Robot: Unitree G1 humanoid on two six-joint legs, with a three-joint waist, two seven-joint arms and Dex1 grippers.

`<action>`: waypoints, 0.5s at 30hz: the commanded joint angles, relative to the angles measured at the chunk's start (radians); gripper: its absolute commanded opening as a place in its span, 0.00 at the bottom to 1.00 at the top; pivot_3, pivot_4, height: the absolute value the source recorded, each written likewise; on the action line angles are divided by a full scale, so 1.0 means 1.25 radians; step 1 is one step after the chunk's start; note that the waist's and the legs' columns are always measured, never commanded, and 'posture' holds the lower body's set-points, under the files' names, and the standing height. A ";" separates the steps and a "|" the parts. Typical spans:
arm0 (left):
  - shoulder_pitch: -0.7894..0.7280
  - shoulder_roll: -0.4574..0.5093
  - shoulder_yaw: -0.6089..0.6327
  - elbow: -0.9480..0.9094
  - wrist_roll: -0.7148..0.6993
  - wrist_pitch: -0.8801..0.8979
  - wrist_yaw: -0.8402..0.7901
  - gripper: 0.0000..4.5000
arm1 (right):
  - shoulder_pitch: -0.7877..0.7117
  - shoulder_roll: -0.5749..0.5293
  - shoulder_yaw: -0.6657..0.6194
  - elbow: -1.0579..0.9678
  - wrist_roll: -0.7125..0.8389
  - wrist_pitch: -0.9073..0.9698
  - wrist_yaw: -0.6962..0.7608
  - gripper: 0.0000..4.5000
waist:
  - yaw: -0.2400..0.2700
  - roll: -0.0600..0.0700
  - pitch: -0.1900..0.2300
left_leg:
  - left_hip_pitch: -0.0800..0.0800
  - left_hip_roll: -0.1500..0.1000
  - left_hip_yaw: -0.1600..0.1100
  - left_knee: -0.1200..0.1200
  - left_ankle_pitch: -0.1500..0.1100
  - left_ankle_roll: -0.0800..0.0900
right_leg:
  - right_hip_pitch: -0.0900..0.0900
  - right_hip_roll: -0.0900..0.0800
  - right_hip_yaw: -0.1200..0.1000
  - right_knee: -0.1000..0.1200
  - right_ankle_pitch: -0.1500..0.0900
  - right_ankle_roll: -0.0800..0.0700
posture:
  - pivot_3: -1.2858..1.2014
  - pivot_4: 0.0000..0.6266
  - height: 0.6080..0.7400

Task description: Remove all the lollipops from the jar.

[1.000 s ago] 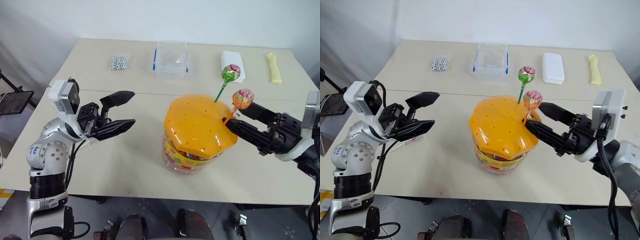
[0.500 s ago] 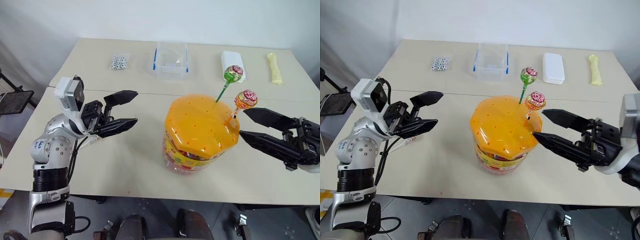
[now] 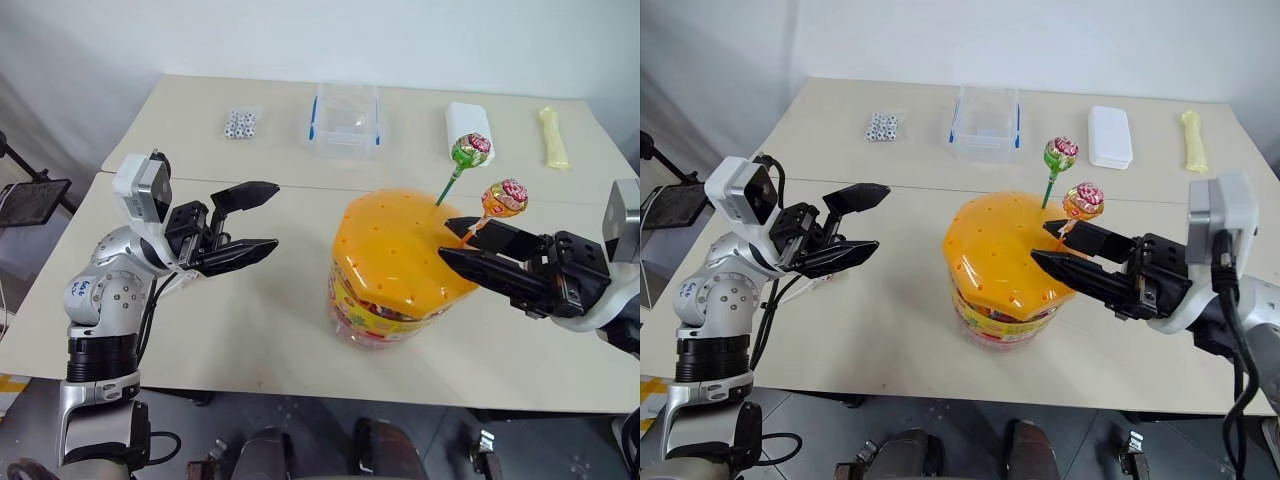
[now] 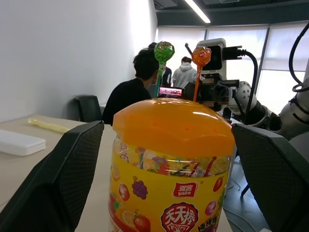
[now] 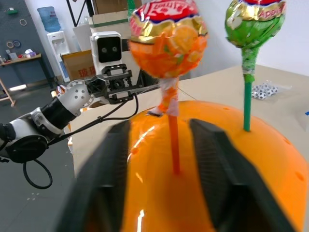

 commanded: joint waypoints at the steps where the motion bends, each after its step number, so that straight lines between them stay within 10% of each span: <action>1: -0.015 0.000 0.012 -0.037 -0.020 -0.008 0.005 1.00 | -0.016 0.008 -0.009 -0.005 0.004 -0.016 -0.007 0.16 | 0.000 0.000 0.000 | 0.000 0.000 0.000 0.000 0.000 0.000 | 0.000 0.000 0.000 0.000 0.000 0.000 | 0.52 0.24 1.00; 3: -0.020 -0.006 0.014 -0.041 -0.026 -0.008 0.010 1.00 | -0.022 0.016 -0.015 0.003 0.008 -0.020 -0.009 0.01 | -0.001 0.000 0.000 | 0.000 0.000 0.000 0.000 0.000 0.000 | 0.000 0.000 0.000 0.000 0.000 0.000 | 0.52 0.24 1.00; 15: -0.009 0.065 -0.024 -0.054 0.016 -0.024 -0.069 1.00 | -0.049 -0.054 -0.289 0.212 0.173 0.020 -0.166 0.00 | 0.001 0.000 0.000 | -0.001 0.000 0.000 0.000 0.000 0.000 | 0.000 0.000 -0.001 0.000 0.000 0.000 | 0.52 0.24 1.00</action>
